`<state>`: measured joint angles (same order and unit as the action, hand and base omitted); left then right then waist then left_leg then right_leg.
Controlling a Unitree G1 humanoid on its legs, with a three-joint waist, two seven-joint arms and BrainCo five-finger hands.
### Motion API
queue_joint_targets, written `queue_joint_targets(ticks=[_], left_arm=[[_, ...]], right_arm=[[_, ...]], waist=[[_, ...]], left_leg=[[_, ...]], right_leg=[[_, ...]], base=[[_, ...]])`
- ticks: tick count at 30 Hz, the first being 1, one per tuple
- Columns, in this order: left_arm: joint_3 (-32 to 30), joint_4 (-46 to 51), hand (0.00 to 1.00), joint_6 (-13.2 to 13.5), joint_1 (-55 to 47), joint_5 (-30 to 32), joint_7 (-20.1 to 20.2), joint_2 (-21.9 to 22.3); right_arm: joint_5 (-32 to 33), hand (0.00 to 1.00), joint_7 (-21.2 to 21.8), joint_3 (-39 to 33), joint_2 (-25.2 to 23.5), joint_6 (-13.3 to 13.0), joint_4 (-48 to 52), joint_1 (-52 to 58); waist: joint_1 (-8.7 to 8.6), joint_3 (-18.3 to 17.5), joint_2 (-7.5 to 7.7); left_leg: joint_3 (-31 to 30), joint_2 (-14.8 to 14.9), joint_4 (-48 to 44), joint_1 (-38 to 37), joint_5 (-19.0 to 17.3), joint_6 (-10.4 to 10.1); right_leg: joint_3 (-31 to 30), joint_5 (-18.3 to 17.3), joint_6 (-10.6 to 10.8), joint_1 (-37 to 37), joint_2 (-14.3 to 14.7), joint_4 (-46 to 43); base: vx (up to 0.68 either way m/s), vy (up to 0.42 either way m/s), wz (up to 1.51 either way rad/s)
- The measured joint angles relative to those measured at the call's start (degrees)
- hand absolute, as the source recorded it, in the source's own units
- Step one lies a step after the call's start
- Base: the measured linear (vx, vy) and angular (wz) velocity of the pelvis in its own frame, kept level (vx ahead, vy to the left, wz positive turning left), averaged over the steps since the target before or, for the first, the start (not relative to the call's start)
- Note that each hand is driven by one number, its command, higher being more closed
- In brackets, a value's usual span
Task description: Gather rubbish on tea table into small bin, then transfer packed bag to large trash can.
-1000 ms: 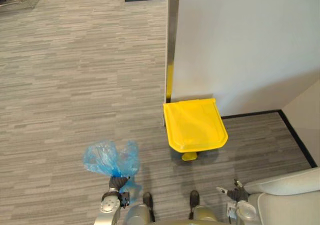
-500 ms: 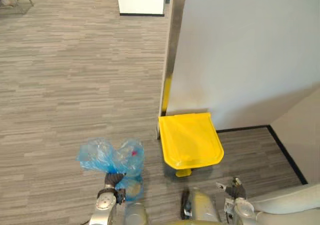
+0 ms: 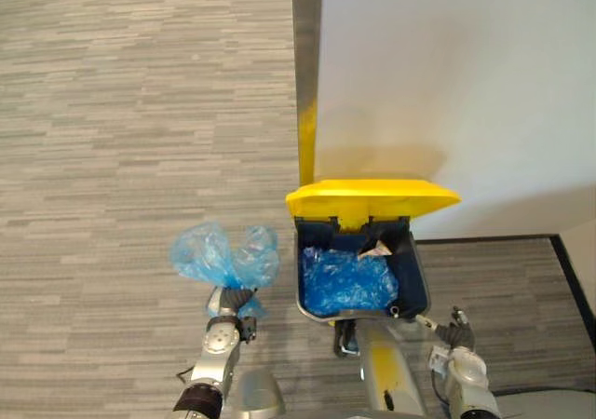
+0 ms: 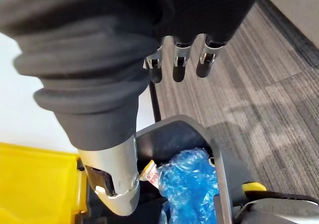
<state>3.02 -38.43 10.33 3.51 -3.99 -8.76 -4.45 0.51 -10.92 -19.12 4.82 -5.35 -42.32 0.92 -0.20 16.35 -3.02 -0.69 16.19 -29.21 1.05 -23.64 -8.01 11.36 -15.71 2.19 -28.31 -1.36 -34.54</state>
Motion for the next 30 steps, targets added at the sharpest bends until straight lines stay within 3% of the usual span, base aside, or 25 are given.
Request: queue_joint_targets(ticks=[3,4,5,7,8,12,13,17,18,20,26,30], left_arm=[[0.73,1.39,1.00,0.06,-0.14,-0.07,0.04,-0.77],[1.58,2.68,1.00,0.10,-0.10,-0.05,0.15,-1.20],[2.22,3.44,1.00,0.14,-0.26,-0.03,0.60,-1.32],[3.20,4.19,1.00,0.19,0.12,0.09,1.16,-1.51],[4.21,4.28,1.00,0.32,0.59,0.19,1.20,-1.71],[6.36,4.70,1.00,0.52,0.60,0.24,1.11,-1.76],[6.90,5.09,1.00,0.88,0.70,0.21,1.08,-1.83],[9.29,7.14,1.00,1.60,3.63,0.01,0.90,-2.11],[10.15,7.38,1.00,2.12,5.46,-0.35,0.77,-2.33],[11.52,8.32,1.00,2.94,7.92,-0.76,0.05,-3.05],[16.04,14.28,1.00,4.62,13.72,-4.22,-0.32,-3.64],[22.54,18.68,1.00,5.33,18.29,-5.23,-0.15,-2.39]], right_arm=[[1.12,0.00,-0.04,2.64,0.23,-0.05,-0.10,-1.85],[1.13,0.00,-0.07,5.37,0.18,-0.41,-0.11,-3.15],[1.12,0.00,-0.10,8.64,1.03,-0.54,-0.07,-4.67],[0.85,0.00,-0.14,13.63,1.90,-0.90,0.01,-8.10],[-0.04,0.00,-0.15,16.17,1.89,-0.95,-0.04,-11.35],[-2.98,0.00,-0.34,22.97,2.12,-1.14,-1.51,-22.59],[-3.55,0.00,-0.38,24.12,2.66,-1.13,-2.62,-25.81],[-5.66,0.00,-1.22,24.82,7.89,-0.71,-7.37,-39.79],[-5.65,0.00,-1.67,25.23,10.44,-0.71,-7.92,-43.33],[-5.64,0.00,-1.97,27.13,13.57,-0.68,-8.13,-47.85],[-5.61,0.00,-2.63,28.83,14.97,-0.46,-8.12,-52.10],[-5.63,0.00,-2.62,29.25,15.58,-0.48,-8.02,-54.15]], waist=[[-1.18,-0.61,-0.29],[-1.99,-0.93,-0.11],[-1.99,-1.05,-0.16],[-1.99,-1.41,-0.09],[-1.55,-1.35,0.36],[0.44,-1.40,0.13],[1.10,-1.40,0.13],[1.64,-0.92,-0.74],[1.58,-0.71,-0.75],[1.64,-0.39,-0.93],[1.32,1.97,-0.85],[1.09,3.75,-0.90]], left_leg=[[-0.80,0.03,8.48,0.87,4.26,-2.10],[-0.54,-0.60,6.16,2.14,3.92,-2.53],[0.56,-1.45,1.38,4.35,2.47,-1.33],[2.13,-1.00,3.13,5.31,-0.08,-1.20],[1.84,-1.16,3.13,6.68,-0.06,-1.91],[-0.06,-1.31,7.01,8.26,0.39,-2.58],[-0.74,-1.36,8.84,8.27,0.99,-3.68],[-3.54,-1.08,5.75,11.91,2.66,-4.85],[-4.12,-1.06,5.73,12.64,4.68,-4.41],[-4.17,-1.18,5.96,13.42,5.11,-4.35],[-5.40,-1.03,7.40,14.46,5.17,-4.49],[-5.37,-0.14,7.22,14.47,5.32,-4.77]], right_leg=[[2.73,2.10,-0.50,0.01,-0.89,5.86],[3.95,3.62,0.16,-0.19,-1.71,8.03],[4.39,4.67,0.28,-0.64,-2.08,8.26],[4.25,5.11,0.98,-2.60,-2.51,7.01],[2.28,6.17,2.06,-3.70,-1.98,7.99],[-0.31,9.76,2.16,-3.44,0.71,14.90],[-0.20,10.44,2.19,-3.24,1.25,16.57],[2.95,12.35,0.94,-3.19,2.21,18.79],[3.35,12.93,0.59,-3.23,2.14,18.93],[3.44,13.29,0.58,-3.29,1.99,20.02],[3.43,13.44,0.82,-4.11,2.36,20.76],[3.37,13.44,0.82,-4.22,3.35,20.71]], base=[[-0.04,-0.098,0.54],[-0.09,-0.044,0.60],[-0.14,-0.026,0.45],[-0.17,-0.021,0.20],[-0.17,-0.053,0.12],[-0.11,-0.085,0.16],[-0.01,-0.107,0.30],[-0.05,-0.077,0.23],[-0.07,-0.047,0.14],[-0.07,-0.041,0.14],[-0.04,-0.051,0.11],[0.00,-0.051,-0.08]])
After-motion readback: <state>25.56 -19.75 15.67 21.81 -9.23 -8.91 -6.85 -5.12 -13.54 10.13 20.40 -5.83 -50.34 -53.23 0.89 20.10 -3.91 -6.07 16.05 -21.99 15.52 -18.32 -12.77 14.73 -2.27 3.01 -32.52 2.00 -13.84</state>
